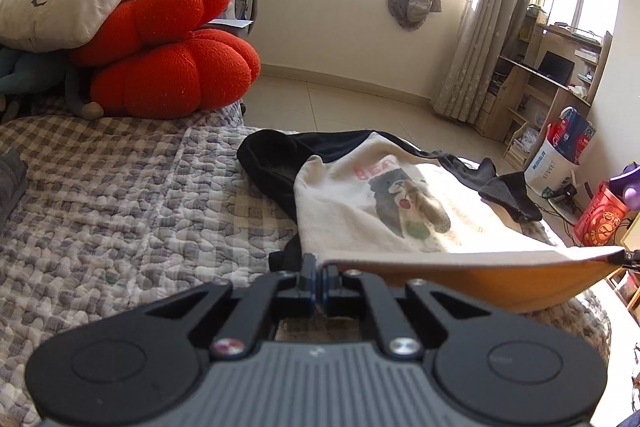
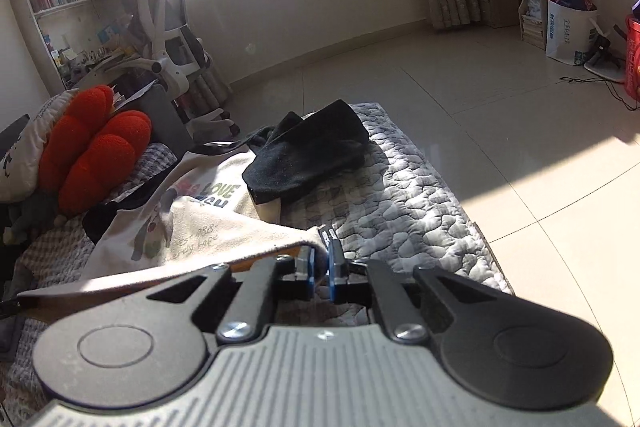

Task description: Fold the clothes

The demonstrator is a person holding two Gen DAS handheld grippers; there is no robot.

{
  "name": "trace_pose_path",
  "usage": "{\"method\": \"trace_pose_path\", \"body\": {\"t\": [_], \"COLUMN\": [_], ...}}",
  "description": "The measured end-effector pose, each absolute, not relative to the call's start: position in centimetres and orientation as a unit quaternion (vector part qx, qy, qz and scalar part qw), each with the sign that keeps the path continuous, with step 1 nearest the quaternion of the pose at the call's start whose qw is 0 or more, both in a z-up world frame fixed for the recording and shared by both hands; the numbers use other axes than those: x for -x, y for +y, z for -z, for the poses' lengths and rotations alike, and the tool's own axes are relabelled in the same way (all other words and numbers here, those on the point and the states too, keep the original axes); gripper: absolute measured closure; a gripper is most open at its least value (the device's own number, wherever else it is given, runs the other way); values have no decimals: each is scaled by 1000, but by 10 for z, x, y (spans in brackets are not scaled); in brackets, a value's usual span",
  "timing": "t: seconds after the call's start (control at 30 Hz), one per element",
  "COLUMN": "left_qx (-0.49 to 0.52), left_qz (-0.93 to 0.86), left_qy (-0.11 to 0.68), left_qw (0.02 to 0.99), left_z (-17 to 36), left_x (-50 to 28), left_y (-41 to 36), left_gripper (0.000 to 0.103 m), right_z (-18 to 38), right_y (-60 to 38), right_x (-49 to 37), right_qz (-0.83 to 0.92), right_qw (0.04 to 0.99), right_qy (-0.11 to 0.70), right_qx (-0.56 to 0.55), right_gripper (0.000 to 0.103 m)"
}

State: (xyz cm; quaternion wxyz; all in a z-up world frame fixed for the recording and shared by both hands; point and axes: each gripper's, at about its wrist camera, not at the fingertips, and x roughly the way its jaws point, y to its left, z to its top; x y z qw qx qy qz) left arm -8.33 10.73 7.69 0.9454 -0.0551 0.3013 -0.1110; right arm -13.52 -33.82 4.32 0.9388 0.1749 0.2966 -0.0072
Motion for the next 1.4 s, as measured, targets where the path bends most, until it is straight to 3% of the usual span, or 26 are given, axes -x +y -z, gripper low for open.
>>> {"method": "trace_pose_path", "body": {"t": [0.37,0.7,0.93,1.17,1.33,1.4], "left_qx": [-77,-189,-163,-95,-73,-68], "left_qz": [161,163,201,196,197,197], "left_qy": [373,404,407,402,404,407], "left_qw": [910,880,876,890,890,890], "left_z": [-86,-46,-59,-64,-60,-58], "left_x": [119,117,130,122,111,104], "left_y": [100,78,95,115,110,106], "left_gripper": [101,100,92,90,77,76], "right_z": [-63,-16,-21,-31,-18,-10], "right_y": [-313,-298,-306,-316,-318,-318], "right_x": [165,157,182,181,162,150], "right_qz": [-66,-126,-147,-155,-157,-163], "right_qw": [929,885,886,902,902,896], "right_qy": [364,448,434,403,401,409], "right_qx": [-30,38,68,17,-29,-62], "right_gripper": [97,97,87,86,86,86]}}
